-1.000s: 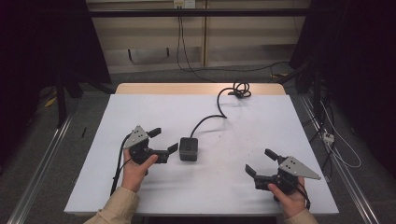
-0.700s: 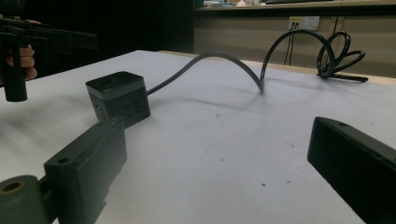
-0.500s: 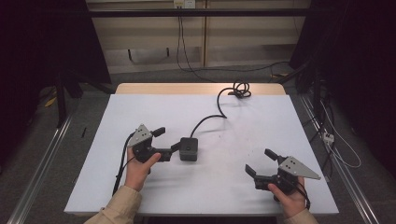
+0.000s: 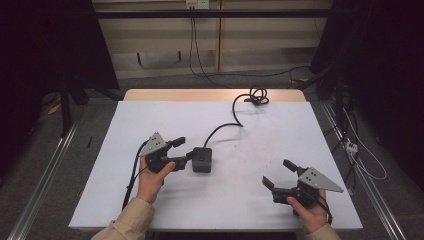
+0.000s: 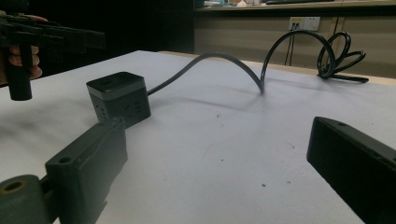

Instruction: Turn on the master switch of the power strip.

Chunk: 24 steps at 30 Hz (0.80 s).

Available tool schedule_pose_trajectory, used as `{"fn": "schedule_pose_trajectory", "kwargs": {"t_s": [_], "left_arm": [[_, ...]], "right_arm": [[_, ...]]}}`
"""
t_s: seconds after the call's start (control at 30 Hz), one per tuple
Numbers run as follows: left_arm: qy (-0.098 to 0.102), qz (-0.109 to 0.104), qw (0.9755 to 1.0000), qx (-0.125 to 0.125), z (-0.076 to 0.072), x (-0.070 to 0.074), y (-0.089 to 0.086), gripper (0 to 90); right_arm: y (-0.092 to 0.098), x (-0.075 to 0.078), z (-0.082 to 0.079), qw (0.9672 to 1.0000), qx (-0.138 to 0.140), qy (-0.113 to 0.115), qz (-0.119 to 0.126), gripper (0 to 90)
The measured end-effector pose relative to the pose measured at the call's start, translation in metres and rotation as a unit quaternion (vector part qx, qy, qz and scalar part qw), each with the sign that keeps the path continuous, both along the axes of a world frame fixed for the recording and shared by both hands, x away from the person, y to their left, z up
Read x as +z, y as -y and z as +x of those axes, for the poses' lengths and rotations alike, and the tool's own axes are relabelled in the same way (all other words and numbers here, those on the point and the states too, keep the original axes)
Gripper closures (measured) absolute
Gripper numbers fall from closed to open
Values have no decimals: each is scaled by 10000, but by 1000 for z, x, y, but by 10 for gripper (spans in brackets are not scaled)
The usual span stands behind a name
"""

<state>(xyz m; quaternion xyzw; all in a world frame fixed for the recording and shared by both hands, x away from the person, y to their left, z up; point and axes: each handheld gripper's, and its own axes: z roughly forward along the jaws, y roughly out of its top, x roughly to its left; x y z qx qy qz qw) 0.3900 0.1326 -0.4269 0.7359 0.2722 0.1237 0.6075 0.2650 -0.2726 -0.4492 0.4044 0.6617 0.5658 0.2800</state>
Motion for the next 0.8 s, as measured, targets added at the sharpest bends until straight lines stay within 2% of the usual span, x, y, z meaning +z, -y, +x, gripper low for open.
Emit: {"fn": "schedule_pose_trajectory", "kwargs": {"t_s": [0.43, 0.6, 0.8], "left_arm": [[-28, 20, 9999, -151, 1, 1, 6, 428], [-65, 45, 9998, -183, 1, 1, 7, 512], [-82, 49, 9997, -217, 2, 2, 8, 564]], "right_arm": [[0, 0, 0, 10000, 2, -4, 2, 46], [0, 0, 0, 10000, 22, -3, -19, 46], [0, 0, 0, 10000, 31, 4, -21, 46]]}}
